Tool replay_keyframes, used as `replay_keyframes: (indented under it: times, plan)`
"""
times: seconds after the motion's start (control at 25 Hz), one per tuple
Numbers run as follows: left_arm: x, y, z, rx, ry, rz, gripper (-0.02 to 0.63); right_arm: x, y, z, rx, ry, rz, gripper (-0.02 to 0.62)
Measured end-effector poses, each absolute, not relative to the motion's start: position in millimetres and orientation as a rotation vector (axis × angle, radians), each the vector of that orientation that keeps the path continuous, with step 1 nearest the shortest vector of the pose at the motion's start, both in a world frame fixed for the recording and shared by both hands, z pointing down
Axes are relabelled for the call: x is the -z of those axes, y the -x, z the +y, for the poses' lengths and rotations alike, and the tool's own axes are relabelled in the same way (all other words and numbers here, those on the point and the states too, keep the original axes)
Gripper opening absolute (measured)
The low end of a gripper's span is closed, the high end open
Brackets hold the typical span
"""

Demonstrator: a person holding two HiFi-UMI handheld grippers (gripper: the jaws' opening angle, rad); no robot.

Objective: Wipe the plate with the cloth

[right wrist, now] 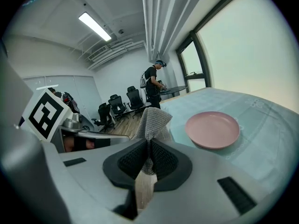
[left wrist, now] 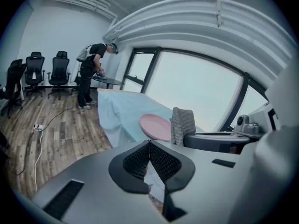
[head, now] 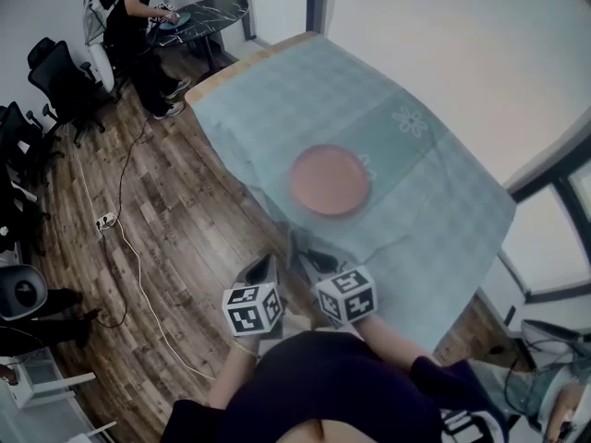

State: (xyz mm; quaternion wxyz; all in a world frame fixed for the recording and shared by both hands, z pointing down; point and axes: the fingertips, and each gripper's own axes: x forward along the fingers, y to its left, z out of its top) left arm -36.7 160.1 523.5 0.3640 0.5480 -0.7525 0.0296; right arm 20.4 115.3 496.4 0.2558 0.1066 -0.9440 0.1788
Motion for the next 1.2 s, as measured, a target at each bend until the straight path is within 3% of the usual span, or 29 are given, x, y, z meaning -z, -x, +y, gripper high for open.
replay_keyframes:
  times: [0.48, 1.2]
  plan:
    - [-531.1, 103.7, 139.4, -0.139, -1.531, -1.84, 0.014, -499.0, 43.5, 89.9, -0.514, -0.49, -2.572, 0.032]
    - [-544.3, 136.2, 84.2, -0.19, -1.615, -1.711, 0.014, -504.1, 42.3, 11.1, -0.572, -0.772, -2.505, 0.032]
